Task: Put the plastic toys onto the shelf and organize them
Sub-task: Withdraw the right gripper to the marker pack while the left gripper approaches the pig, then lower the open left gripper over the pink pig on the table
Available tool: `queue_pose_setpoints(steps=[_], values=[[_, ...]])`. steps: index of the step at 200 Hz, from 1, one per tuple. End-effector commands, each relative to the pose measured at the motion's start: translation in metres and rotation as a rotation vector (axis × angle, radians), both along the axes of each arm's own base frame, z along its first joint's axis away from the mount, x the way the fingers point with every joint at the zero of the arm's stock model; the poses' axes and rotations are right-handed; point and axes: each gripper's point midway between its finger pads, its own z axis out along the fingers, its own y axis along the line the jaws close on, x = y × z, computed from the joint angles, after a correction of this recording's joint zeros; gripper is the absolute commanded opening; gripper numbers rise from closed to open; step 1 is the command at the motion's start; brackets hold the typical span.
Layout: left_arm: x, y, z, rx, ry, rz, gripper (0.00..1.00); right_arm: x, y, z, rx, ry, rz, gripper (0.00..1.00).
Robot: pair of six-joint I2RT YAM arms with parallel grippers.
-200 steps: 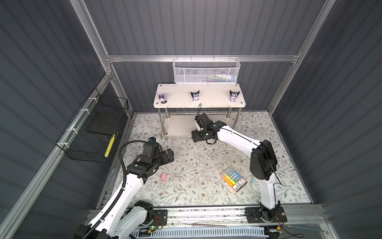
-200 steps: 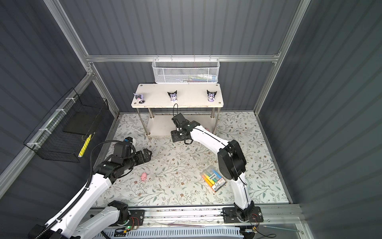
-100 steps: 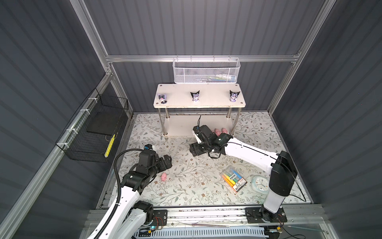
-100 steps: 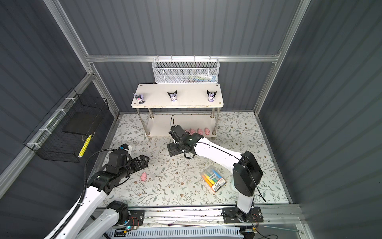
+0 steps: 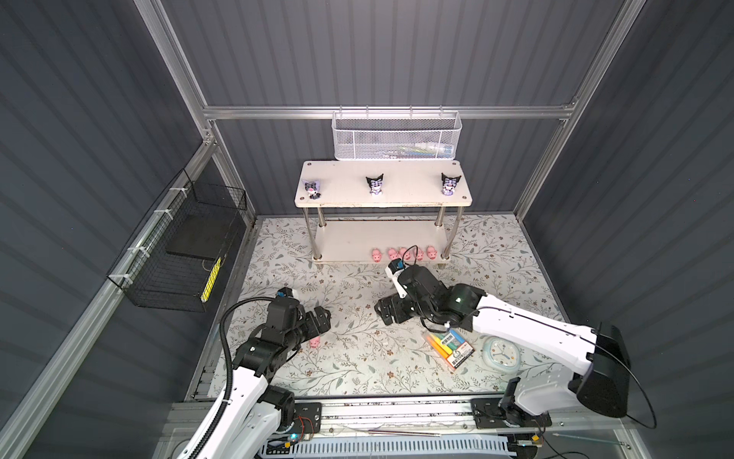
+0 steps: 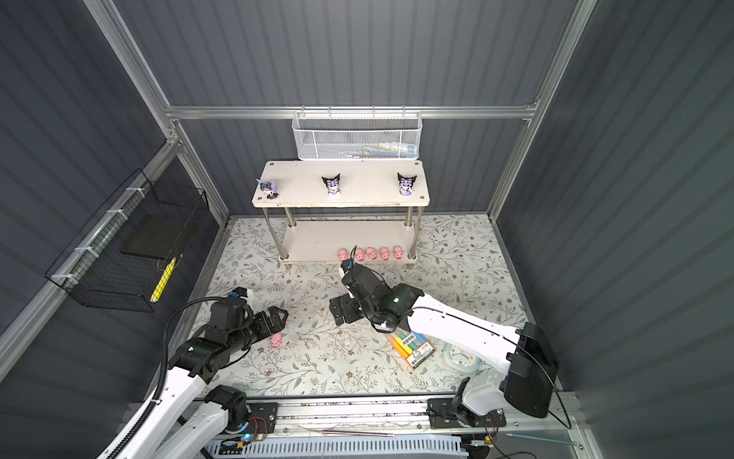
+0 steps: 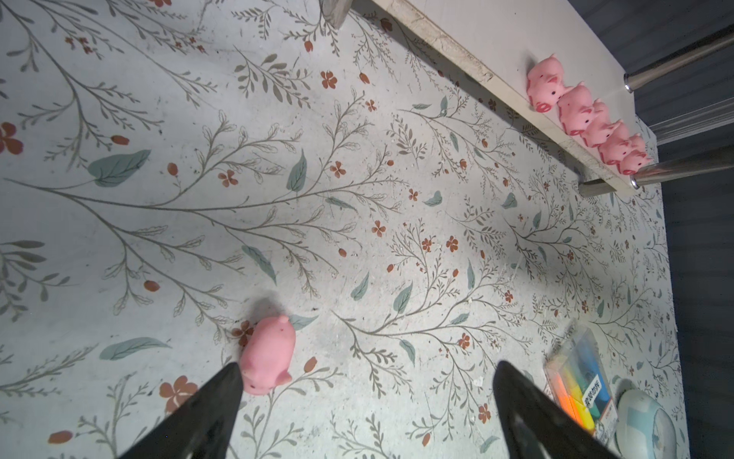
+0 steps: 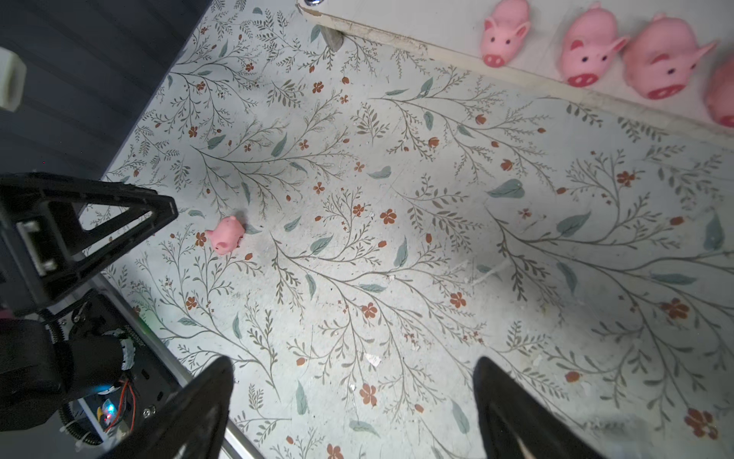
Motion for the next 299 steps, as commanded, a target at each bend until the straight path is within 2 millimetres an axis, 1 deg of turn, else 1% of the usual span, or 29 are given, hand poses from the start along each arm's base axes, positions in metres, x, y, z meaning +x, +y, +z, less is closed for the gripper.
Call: queue_pose_setpoints(steps=[1,31,54,71,114,122,124,127,143,170,191,209,217,228,247,263,275,290,299], values=[[-0.008,0.0,-0.009,-0.016,0.029,0.005,0.98,-0.006,-0.01,-0.001,0.035,0.0,-0.041,0.96],[-0.014,0.002,-0.024,-0.023,0.06,0.022,0.97,-0.017,-0.022,-0.01,0.037,0.012,-0.053,0.99],[-0.019,0.003,-0.041,-0.026,0.092,0.038,0.97,-0.023,-0.026,-0.009,0.051,0.01,-0.051,0.99],[-0.021,0.004,-0.049,-0.027,0.102,0.044,0.96,-0.026,-0.029,-0.007,0.059,0.006,-0.052,0.99],[-0.021,0.008,-0.06,0.01,0.128,0.055,0.96,-0.031,-0.04,0.005,0.086,-0.018,-0.072,0.99],[-0.022,0.009,-0.062,0.014,0.136,0.056,0.96,-0.03,-0.042,0.003,0.073,-0.02,-0.075,0.99],[-0.021,0.009,-0.063,0.015,0.137,0.056,0.96,-0.031,-0.045,0.011,0.091,-0.034,-0.075,0.99],[-0.021,0.008,-0.064,0.015,0.139,0.056,0.96,-0.032,-0.046,0.014,0.097,-0.042,-0.076,0.99],[-0.02,0.008,-0.068,0.017,0.149,0.061,0.96,-0.032,-0.052,0.023,0.098,-0.07,-0.075,0.99],[-0.019,0.009,-0.077,0.033,0.164,0.063,0.96,-0.03,-0.056,0.025,0.097,-0.085,-0.072,0.99],[-0.019,0.007,-0.081,0.037,0.167,0.062,0.96,-0.029,-0.054,0.024,0.12,-0.08,-0.066,0.99],[-0.019,0.008,-0.084,0.054,0.167,0.062,0.95,-0.03,-0.051,0.02,0.152,-0.053,-0.052,0.99],[-0.019,0.008,-0.083,0.063,0.163,0.064,0.95,-0.03,-0.046,0.023,0.185,-0.052,-0.041,0.99],[-0.018,0.009,-0.08,0.078,0.16,0.06,0.95,-0.03,-0.046,0.022,0.191,-0.048,-0.035,0.99],[-0.017,0.009,-0.073,0.099,0.159,0.046,0.96,-0.029,-0.052,0.022,0.189,-0.063,-0.047,0.99],[-0.018,0.008,-0.077,0.104,0.178,0.04,0.95,-0.028,-0.058,0.023,0.213,-0.073,-0.062,0.99],[-0.019,0.008,-0.081,0.113,0.195,0.044,0.92,-0.026,-0.062,0.025,0.239,-0.072,-0.065,0.99],[-0.02,0.007,-0.086,0.12,0.203,0.047,0.86,-0.023,-0.068,0.029,0.255,-0.068,-0.069,0.99],[-0.02,0.006,-0.086,0.124,0.203,0.044,0.85,-0.02,-0.071,0.03,0.25,-0.066,-0.075,0.99]])
